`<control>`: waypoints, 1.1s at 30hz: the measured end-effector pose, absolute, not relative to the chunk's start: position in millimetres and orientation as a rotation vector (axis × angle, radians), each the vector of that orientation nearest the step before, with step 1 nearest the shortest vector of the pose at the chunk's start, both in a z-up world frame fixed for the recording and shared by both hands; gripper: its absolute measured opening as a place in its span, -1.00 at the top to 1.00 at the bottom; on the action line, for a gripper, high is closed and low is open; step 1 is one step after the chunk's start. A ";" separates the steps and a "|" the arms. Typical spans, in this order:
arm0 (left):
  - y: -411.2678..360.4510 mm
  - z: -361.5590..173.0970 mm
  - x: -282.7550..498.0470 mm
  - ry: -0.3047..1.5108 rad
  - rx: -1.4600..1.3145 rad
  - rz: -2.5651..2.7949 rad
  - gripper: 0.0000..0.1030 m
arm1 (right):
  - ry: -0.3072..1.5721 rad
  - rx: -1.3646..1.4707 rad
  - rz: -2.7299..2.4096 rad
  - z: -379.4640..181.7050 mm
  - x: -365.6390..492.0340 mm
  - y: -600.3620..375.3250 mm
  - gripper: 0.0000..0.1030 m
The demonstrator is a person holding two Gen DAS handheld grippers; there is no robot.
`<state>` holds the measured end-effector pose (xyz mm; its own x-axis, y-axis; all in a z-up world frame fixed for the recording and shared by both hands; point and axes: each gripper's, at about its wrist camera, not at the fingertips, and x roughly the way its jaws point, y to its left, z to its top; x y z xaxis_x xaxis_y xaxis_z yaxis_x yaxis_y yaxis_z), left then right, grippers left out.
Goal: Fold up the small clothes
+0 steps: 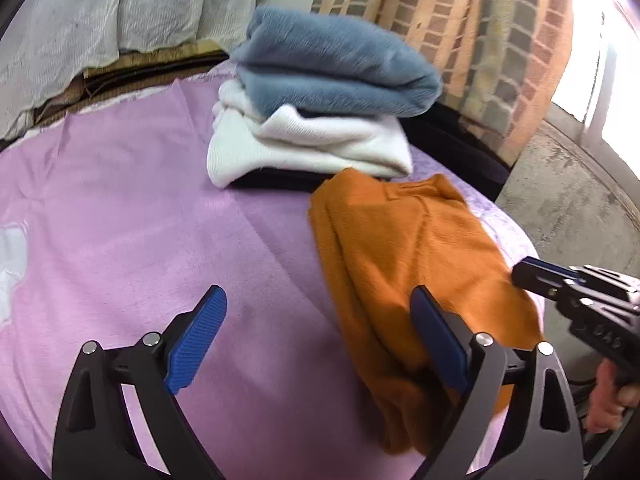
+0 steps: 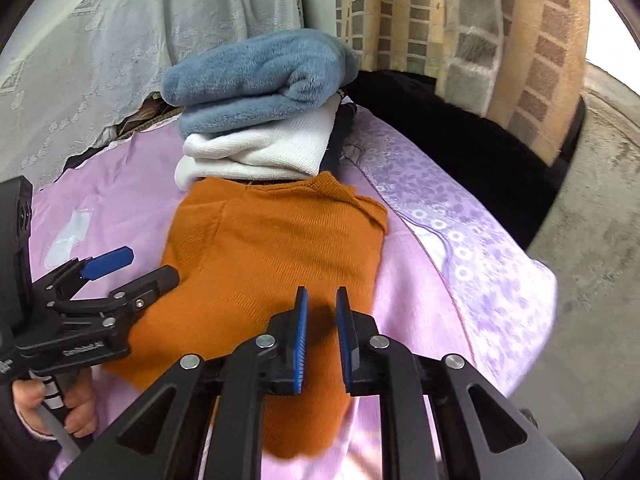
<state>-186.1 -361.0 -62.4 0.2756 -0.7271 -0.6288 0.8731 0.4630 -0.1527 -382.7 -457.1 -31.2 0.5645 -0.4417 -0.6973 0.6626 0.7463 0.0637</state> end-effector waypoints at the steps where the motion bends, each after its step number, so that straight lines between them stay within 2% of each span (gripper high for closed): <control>1: -356.4 -57.8 -190.9 0.685 0.243 -1.097 -0.75 | 0.711 0.345 -0.683 -24.6 -390.5 -450.9 0.68; 2: -353.6 -54.7 -193.4 0.676 0.244 -1.101 -0.75 | 0.703 0.355 -0.701 -19.0 -398.1 -445.2 0.64; 4: -345.4 -46.1 -203.8 0.647 0.246 -1.123 -0.75 | 0.675 0.374 -0.729 -8.4 -415.0 -431.2 0.36; 6: -338.1 -39.3 -215.7 0.612 0.255 -1.142 -0.75 | 0.636 0.369 -0.753 -0.4 -429.7 -416.8 0.20; 8: -332.0 -35.3 -226.6 0.580 0.266 -1.152 -0.79 | 0.598 0.365 -0.767 3.6 -443.4 -401.7 0.13; 10: -325.3 -28.5 -240.5 0.535 0.284 -1.164 -0.81 | 0.580 0.378 -0.767 2.7 -451.7 -394.3 -0.03; 14: -313.1 -18.4 -256.2 0.468 0.297 -1.158 -0.88 | 0.552 0.367 -0.768 2.4 -455.2 -393.0 -0.15; 21: -310.7 -17.0 -262.3 0.478 0.306 -1.153 -0.90 | 0.558 0.395 -0.760 -9.6 -464.1 -398.1 -0.41; 33: -308.9 -17.9 -265.6 0.493 0.311 -1.145 -0.90 | 0.553 0.434 -0.715 -11.5 -461.6 -402.3 -0.50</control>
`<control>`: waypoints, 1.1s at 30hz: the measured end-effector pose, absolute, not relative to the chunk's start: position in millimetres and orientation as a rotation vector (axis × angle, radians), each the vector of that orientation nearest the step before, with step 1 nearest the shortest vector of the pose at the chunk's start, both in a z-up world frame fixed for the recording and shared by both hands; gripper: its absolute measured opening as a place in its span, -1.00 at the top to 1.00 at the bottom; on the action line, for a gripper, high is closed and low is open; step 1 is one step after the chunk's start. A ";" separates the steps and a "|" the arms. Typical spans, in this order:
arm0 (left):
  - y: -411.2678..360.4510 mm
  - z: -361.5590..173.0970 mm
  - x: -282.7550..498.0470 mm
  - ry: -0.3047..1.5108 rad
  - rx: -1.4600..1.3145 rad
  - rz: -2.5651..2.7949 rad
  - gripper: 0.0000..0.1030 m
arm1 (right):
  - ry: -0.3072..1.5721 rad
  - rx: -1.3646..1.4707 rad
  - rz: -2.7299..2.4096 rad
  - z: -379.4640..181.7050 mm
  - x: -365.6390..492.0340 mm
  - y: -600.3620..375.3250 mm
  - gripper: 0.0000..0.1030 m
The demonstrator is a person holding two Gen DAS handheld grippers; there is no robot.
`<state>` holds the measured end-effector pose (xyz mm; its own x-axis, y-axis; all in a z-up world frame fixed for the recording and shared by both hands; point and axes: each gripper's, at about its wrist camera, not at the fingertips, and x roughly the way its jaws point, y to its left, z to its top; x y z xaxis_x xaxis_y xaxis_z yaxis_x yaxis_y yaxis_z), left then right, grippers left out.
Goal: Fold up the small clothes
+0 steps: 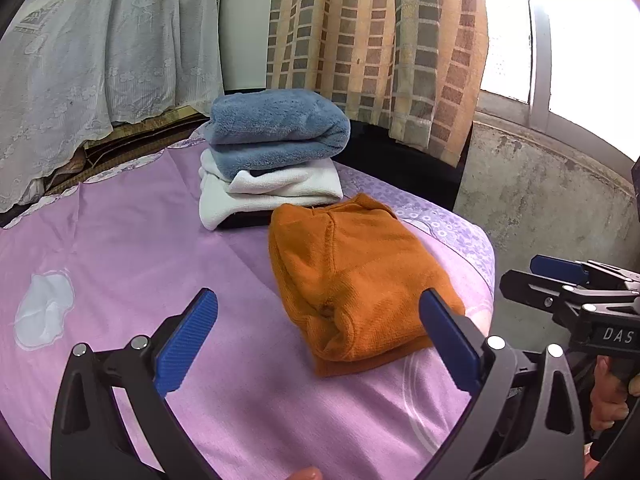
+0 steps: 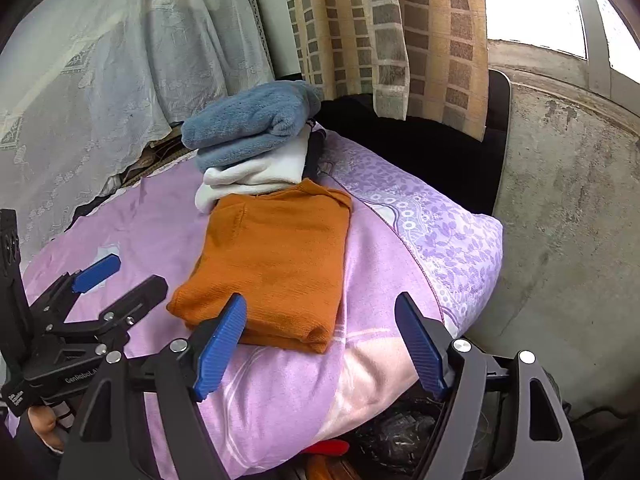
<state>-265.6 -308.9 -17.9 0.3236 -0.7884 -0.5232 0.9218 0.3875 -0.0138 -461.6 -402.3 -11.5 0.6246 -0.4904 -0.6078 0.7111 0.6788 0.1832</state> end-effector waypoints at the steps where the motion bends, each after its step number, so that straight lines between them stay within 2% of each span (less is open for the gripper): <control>1: -308.8 -17.8 -266.6 0.495 0.314 -1.148 -0.90 | 0.554 0.431 -0.713 -11.0 -461.4 -401.3 -0.51; 6: -309.8 -18.3 -275.3 0.480 0.345 -1.147 -0.90 | 0.568 0.400 -0.705 -9.3 -457.2 -394.8 -0.65; 10: -310.0 -17.9 -277.1 0.484 0.350 -1.134 -0.91 | 0.569 0.376 -0.702 -7.1 -456.3 -390.3 -0.68; 23: -307.8 -15.5 -277.8 0.435 0.342 -1.096 -0.91 | 0.562 0.384 -0.705 -5.2 -457.0 -392.6 -0.69; 33: -311.8 -17.5 -271.6 0.490 0.345 -1.093 -0.91 | 0.559 0.381 -0.702 -3.6 -456.0 -391.4 -0.70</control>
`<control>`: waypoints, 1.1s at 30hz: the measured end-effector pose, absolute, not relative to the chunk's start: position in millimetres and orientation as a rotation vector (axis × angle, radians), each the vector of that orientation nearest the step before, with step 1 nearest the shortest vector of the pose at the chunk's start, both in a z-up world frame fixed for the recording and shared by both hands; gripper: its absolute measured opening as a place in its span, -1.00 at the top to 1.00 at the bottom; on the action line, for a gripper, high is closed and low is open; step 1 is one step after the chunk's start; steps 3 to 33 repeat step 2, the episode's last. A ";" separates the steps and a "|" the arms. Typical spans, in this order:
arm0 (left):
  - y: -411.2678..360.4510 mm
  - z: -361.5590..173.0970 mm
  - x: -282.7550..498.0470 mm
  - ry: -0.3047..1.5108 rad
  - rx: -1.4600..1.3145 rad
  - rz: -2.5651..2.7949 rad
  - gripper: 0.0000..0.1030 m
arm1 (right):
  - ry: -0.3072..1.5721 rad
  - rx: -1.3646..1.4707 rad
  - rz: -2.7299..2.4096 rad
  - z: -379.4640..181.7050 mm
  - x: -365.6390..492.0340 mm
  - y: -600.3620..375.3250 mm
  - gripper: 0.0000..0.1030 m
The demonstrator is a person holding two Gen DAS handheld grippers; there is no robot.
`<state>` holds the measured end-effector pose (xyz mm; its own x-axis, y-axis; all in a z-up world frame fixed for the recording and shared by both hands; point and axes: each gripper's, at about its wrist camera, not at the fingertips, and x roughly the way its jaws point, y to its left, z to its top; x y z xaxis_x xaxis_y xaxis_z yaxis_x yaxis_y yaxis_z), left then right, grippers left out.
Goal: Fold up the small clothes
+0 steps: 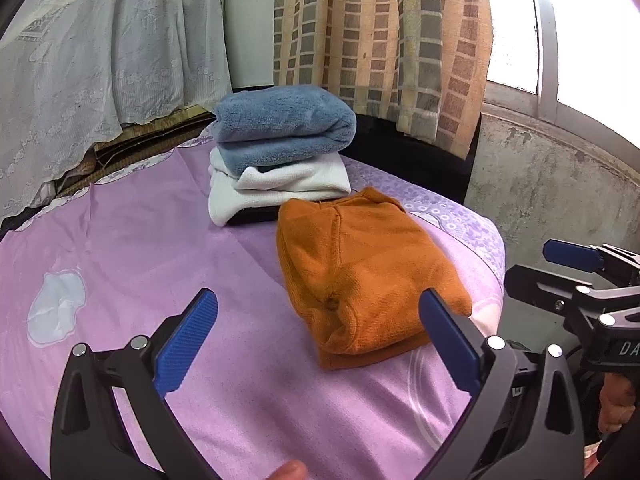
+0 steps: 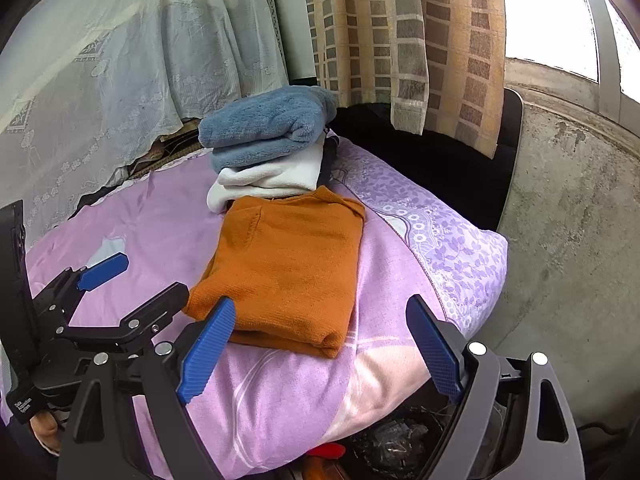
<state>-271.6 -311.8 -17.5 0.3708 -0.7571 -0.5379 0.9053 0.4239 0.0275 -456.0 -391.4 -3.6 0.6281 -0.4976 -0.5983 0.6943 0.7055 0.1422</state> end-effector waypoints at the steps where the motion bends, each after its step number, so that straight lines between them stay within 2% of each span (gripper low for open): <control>1: -311.7 -17.4 -272.1 0.490 0.345 -1.099 -0.91 | 0.558 0.381 -0.703 -3.4 -456.1 -391.3 -0.70; 33: -311.8 -17.4 -272.8 0.489 0.344 -1.100 -0.91 | 0.558 0.381 -0.703 -3.5 -456.0 -391.3 -0.70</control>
